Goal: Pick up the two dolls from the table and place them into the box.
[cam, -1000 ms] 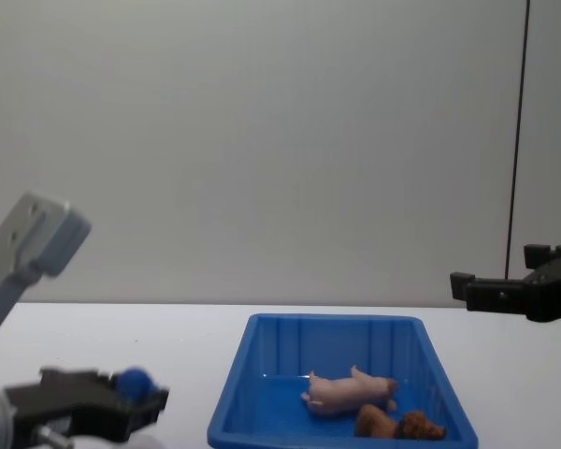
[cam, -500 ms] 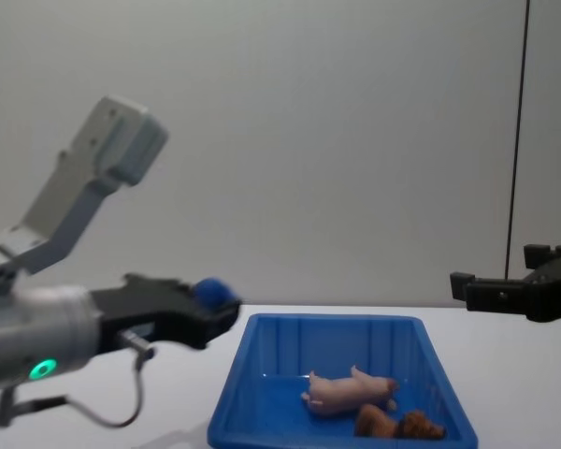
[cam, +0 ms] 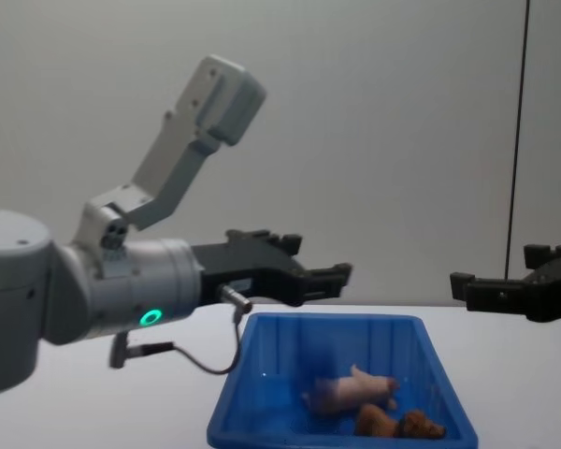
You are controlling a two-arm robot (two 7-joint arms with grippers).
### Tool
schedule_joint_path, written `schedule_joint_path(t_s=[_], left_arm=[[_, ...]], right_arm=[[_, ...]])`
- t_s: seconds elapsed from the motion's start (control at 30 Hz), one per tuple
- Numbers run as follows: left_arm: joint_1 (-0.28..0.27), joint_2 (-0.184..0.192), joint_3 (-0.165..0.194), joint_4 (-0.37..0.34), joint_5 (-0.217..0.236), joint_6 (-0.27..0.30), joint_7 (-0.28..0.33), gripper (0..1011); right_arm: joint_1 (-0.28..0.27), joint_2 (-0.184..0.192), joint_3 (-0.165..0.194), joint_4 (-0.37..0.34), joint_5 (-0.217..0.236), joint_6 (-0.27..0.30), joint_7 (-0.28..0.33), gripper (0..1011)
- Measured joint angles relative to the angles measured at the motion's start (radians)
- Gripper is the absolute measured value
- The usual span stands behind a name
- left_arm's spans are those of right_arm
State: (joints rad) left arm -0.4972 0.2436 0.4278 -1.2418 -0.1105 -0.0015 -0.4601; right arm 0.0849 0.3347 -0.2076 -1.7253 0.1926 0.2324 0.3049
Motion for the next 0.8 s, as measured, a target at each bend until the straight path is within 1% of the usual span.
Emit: schedule_joint_path(t_s=[0.03,0.1,0.13,0.2,0.23,0.3,0.33,0.43,0.57,0.8], left_arm=[[-0.006,-0.004,0.002,0.006,0.002,-0.005,-0.005,746],[-0.022,-0.02,0.009,0.024,0.008,-0.02,-0.019,782],[-0.025,-0.022,0.01,0.026,0.009,-0.023,-0.022,837],[-0.028,-0.026,0.013,0.028,0.012,-0.029,-0.026,875],[-0.03,-0.028,0.015,0.028,0.013,-0.032,-0.028,927],[-0.029,-0.028,0.018,0.022,0.015,-0.035,-0.028,935],[-0.027,-0.028,0.018,0.015,0.015,-0.036,-0.028,999],[-0.017,-0.024,0.021,-0.004,0.015,-0.037,-0.024,1003],[0.005,-0.01,0.023,-0.046,0.015,-0.038,-0.009,1003],[0.026,0.003,0.025,-0.085,0.012,-0.038,0.007,1003]], right_arm=[[0.0,0.0,0.0,0.0,0.0,0.0,0.0,1001],[0.0,0.0,0.0,0.0,0.0,0.0,0.0,1001],[0.0,0.0,0.0,0.0,0.0,0.0,0.0,1001],[0.0,0.0,0.0,0.0,0.0,0.0,0.0,1001],[0.0,0.0,0.0,0.0,0.0,0.0,0.0,1001],[0.0,0.0,0.0,0.0,0.0,0.0,0.0,1001],[0.0,0.0,0.0,0.0,0.0,0.0,0.0,1001],[0.0,0.0,0.0,0.0,0.0,0.0,0.0,1001],[0.0,0.0,0.0,0.0,0.0,0.0,0.0,1001],[0.0,0.0,0.0,0.0,0.0,0.0,0.0,1001]])
